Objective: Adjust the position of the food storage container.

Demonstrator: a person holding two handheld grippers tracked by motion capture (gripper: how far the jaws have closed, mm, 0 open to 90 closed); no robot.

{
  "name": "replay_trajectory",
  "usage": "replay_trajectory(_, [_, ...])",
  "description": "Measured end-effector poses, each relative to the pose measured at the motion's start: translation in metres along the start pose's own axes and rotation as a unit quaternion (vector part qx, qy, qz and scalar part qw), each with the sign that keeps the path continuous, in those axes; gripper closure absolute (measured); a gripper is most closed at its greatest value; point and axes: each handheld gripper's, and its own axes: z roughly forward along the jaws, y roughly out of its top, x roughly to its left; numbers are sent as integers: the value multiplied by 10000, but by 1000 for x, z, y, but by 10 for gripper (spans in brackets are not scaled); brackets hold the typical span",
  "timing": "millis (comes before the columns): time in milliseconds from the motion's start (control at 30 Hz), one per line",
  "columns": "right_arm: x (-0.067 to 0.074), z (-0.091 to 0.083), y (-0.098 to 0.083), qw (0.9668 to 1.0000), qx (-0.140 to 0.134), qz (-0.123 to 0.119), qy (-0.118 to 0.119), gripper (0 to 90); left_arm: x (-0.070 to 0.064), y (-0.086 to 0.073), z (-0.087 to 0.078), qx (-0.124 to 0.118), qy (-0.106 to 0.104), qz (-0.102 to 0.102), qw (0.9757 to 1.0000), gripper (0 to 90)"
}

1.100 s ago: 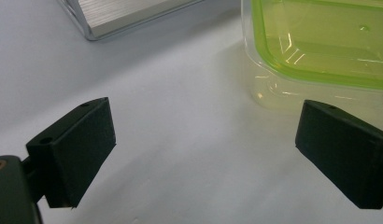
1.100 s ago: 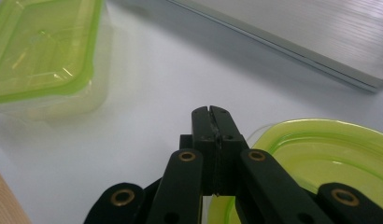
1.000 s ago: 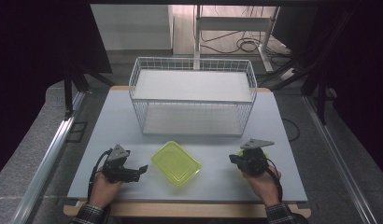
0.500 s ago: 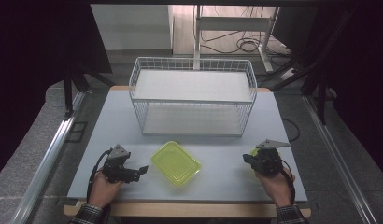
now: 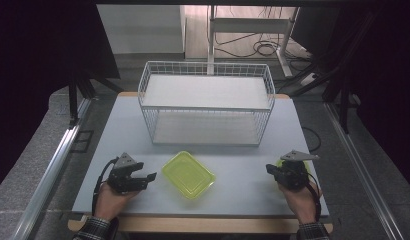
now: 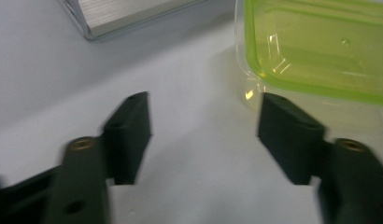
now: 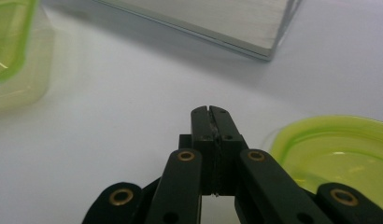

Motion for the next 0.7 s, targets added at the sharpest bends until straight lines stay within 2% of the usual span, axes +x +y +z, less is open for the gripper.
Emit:
replay_trajectory(100, [3, 0, 1, 10000, -30, -15, 88, 893, 4, 3, 1, -38, -52, 0, 10000, 572])
replay_trajectory(167, [8, 2, 2, 9997, -42, -58, 233, 892, 9, 8, 7, -40, -112, 12, 9999, 657])
replay_trajectory(333, [18, 6, 4, 9990, -47, -208, 386, 892, 11, 13, 18, 123, -167, 121, 9997, 825])
replay_trajectory(367, [18, 6, 4, 9990, -47, -208, 386, 892, 10, 14, 21, 147, -196, 137, 9996, 825])
replay_trajectory(400, [22, 8, 5, 9986, -41, -250, 463, 892, 8, 16, 27, 229, -226, 216, 9992, 882])
replay_trajectory(433, [22, 8, 5, 9986, -41, -250, 463, 892, 8, 16, 27, 229, -226, 216, 9992, 900])
replay_trajectory(500, [29, 10, 6, 9980, -24, -298, 564, 892, 6, 20, 34, 355, -237, 375, 9984, 900])
replay_trajectory(700, [41, 18, 6, 9963, 38, -344, 781, 892, 5, 26, 45, 375, -456, 451, 9972, 900])
